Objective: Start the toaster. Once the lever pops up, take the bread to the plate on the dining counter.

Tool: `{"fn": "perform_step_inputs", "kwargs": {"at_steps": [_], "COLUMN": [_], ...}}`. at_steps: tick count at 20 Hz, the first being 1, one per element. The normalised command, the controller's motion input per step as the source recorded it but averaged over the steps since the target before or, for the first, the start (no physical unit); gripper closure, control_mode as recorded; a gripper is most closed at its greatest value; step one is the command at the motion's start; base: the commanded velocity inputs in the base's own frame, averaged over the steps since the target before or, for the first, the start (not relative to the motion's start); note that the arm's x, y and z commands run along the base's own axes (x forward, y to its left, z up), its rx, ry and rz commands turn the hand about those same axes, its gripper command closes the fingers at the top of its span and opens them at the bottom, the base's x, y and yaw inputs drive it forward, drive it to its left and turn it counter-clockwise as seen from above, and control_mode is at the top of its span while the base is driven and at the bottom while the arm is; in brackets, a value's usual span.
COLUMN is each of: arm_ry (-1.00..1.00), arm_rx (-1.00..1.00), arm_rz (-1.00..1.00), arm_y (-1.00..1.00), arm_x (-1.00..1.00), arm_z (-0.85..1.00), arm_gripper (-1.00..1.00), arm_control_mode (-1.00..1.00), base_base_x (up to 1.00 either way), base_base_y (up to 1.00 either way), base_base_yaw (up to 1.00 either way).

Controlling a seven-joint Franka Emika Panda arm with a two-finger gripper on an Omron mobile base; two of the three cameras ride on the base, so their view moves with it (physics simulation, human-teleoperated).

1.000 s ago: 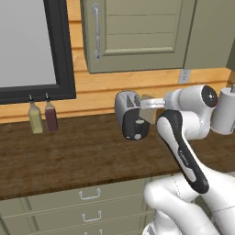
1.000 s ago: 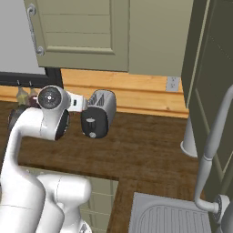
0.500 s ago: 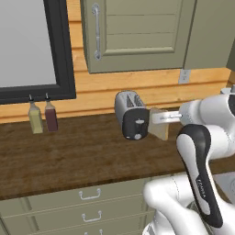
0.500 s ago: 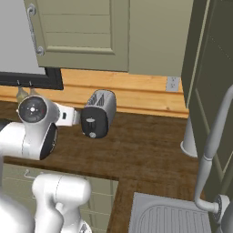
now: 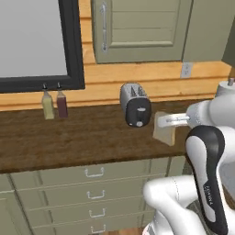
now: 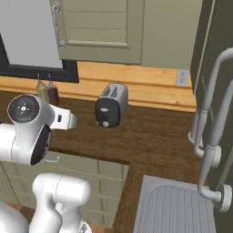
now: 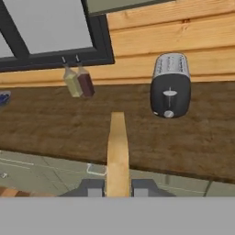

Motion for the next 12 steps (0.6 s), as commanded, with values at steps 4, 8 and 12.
{"fn": "perform_step_inputs", "kwargs": {"at_steps": [4, 8, 12], "arm_ry": [0.0, 0.0, 0.0], "arm_rx": [0.0, 0.0, 0.0], "arm_rz": [0.0, 0.0, 0.0], "arm_y": [0.0, 0.0, 0.0], "arm_x": [0.0, 0.0, 0.0], "arm_z": [0.0, 0.0, 0.0], "arm_gripper": [1.0, 1.0, 1.0], "arm_control_mode": [1.0, 1.0, 1.0], "base_base_x": [-0.14, 0.0, 0.0], "base_base_y": [0.59, 0.58, 0.42], "base_base_yaw": [0.73, 0.89, 0.94]}}
